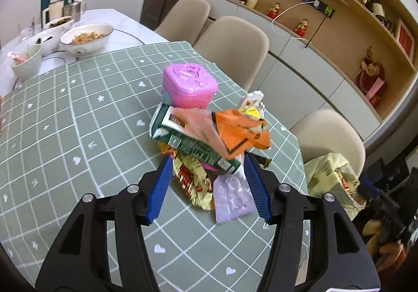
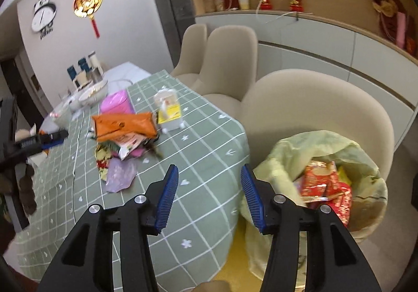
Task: Collect trash
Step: 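Move both open grippers back over the remaining trash on the table, then grasp the orange plastic bag with the left gripper while the right gripper grasps a black stick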
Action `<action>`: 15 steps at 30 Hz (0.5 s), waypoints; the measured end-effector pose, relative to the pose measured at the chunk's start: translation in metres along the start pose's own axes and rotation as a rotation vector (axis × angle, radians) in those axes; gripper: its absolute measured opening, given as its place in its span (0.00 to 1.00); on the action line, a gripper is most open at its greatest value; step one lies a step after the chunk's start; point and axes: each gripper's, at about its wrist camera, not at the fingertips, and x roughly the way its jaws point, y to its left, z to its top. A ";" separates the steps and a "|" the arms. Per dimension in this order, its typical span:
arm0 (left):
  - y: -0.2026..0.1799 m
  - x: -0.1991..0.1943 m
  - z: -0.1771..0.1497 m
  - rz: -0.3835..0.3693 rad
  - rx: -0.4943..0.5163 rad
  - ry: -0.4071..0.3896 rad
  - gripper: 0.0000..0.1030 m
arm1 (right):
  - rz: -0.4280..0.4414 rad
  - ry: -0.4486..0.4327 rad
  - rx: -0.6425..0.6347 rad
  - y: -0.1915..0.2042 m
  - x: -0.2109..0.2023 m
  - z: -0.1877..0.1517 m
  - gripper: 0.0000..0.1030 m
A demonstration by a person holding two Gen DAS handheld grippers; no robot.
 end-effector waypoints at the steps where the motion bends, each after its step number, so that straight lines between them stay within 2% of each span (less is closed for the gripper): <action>1: -0.001 0.003 0.004 -0.017 0.019 0.000 0.54 | -0.002 0.008 0.005 0.004 0.003 -0.001 0.46; 4: -0.015 0.021 0.018 -0.056 0.145 -0.006 0.55 | -0.004 0.020 0.021 0.014 0.009 -0.005 0.46; 5: -0.016 0.033 0.026 -0.010 0.167 -0.008 0.55 | -0.013 0.017 0.022 0.016 0.009 -0.004 0.46; 7: -0.008 0.049 0.036 0.017 0.100 0.009 0.55 | -0.022 0.006 0.031 0.018 0.007 -0.005 0.46; 9: 0.008 0.068 0.043 -0.004 -0.046 0.045 0.55 | -0.037 0.013 0.033 0.019 0.008 -0.008 0.46; 10: 0.011 0.078 0.044 0.001 -0.085 0.057 0.56 | -0.043 0.022 0.034 0.019 0.010 -0.010 0.46; 15: 0.002 0.108 0.041 0.032 -0.104 0.102 0.56 | -0.049 0.077 0.043 0.021 0.026 -0.018 0.46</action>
